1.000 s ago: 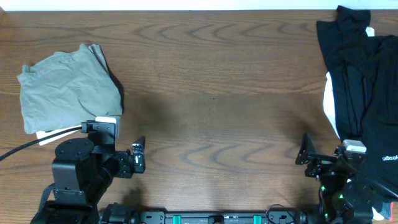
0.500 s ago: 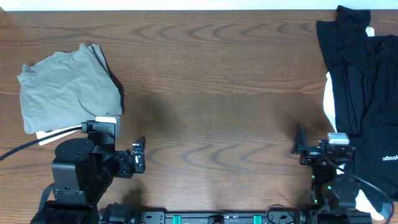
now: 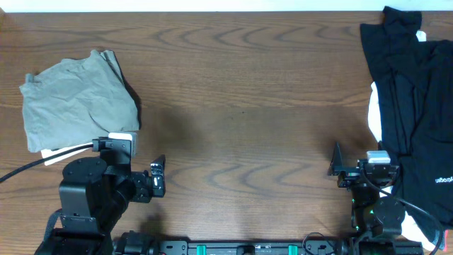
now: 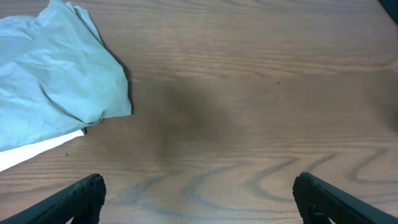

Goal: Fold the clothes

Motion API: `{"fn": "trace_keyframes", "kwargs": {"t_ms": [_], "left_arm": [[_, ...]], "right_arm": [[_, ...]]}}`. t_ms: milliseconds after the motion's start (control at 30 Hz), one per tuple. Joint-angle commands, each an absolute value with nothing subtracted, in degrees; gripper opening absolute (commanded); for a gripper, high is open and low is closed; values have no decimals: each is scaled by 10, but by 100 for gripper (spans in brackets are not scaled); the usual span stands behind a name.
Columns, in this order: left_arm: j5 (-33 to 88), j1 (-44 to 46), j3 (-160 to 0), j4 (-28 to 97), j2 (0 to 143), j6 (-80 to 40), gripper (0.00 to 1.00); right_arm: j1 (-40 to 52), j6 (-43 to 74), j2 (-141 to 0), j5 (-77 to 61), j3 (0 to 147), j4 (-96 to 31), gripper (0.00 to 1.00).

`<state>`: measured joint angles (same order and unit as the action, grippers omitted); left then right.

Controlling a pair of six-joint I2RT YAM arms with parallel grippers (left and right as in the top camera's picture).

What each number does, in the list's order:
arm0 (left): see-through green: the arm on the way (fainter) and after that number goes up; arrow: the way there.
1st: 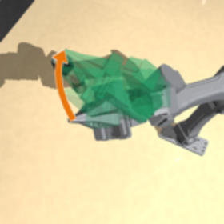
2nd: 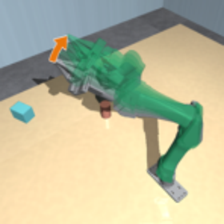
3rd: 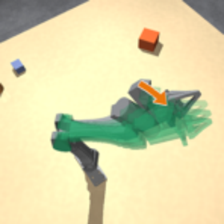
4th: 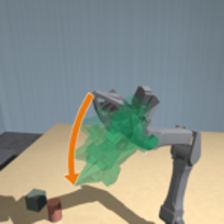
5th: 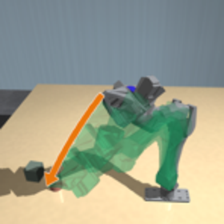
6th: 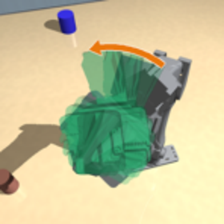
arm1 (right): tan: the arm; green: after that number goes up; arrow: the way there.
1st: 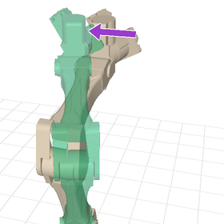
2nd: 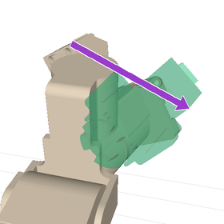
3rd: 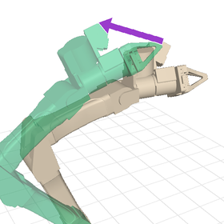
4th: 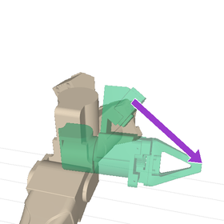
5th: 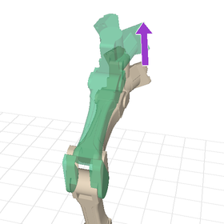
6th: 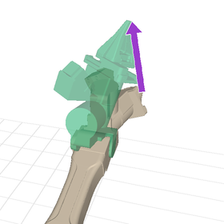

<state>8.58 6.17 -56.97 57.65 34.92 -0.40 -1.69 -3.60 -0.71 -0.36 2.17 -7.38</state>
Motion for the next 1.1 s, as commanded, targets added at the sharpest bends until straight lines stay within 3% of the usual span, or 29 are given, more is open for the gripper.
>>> {"fn": "trace_keyframes", "kwargs": {"t_ms": [0,1067], "left_arm": [[81,64,-572,576,347,-11,98],[81,66,-561,576,314,-11,98]], "right_arm": [[-21,-43,-3,-9,17,-71,99],[-21,-44,-3,-9,17,-71,99]]}}
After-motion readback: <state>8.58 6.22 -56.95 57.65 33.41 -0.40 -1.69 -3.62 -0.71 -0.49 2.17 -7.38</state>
